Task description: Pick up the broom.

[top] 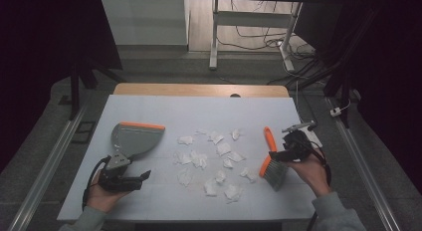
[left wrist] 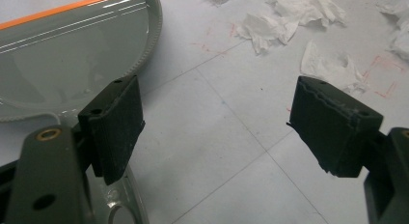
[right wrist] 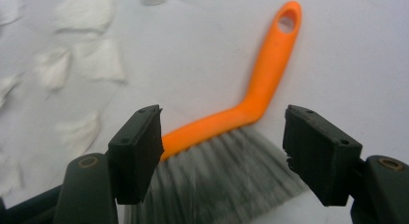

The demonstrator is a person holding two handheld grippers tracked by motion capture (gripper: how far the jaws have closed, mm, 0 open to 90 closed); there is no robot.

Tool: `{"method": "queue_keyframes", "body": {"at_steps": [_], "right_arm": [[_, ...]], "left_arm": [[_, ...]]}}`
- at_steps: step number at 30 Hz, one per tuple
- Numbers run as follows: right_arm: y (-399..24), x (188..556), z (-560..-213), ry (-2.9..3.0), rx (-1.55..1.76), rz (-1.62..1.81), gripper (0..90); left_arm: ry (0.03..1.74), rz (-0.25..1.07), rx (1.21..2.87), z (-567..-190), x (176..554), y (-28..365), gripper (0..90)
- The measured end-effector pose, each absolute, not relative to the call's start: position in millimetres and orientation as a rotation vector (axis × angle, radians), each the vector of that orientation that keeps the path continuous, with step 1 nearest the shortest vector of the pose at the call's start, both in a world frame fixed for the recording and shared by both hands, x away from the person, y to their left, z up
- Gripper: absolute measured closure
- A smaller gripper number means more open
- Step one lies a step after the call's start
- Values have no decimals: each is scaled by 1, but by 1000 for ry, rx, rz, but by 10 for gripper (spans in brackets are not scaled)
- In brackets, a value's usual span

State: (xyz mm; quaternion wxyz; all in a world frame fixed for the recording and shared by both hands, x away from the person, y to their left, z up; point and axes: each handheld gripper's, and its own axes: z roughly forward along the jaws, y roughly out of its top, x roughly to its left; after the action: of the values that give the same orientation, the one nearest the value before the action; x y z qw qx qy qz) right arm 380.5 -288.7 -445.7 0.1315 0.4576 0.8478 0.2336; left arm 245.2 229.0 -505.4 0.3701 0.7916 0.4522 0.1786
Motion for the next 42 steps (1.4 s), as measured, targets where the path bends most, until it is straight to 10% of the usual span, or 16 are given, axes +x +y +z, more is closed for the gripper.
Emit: {"method": "queue_keyframes", "body": {"at_steps": [23, 42], "right_arm": [[-274, 452, -478, 2472, 1674, 300, 351], [-264, 454, -487, 2385, 1783, 158, 643]], "left_arm": [[1172, 456, 2028, -507, 246, 231, 203], [1170, 464, 2026, -507, 245, 232, 203]]}}
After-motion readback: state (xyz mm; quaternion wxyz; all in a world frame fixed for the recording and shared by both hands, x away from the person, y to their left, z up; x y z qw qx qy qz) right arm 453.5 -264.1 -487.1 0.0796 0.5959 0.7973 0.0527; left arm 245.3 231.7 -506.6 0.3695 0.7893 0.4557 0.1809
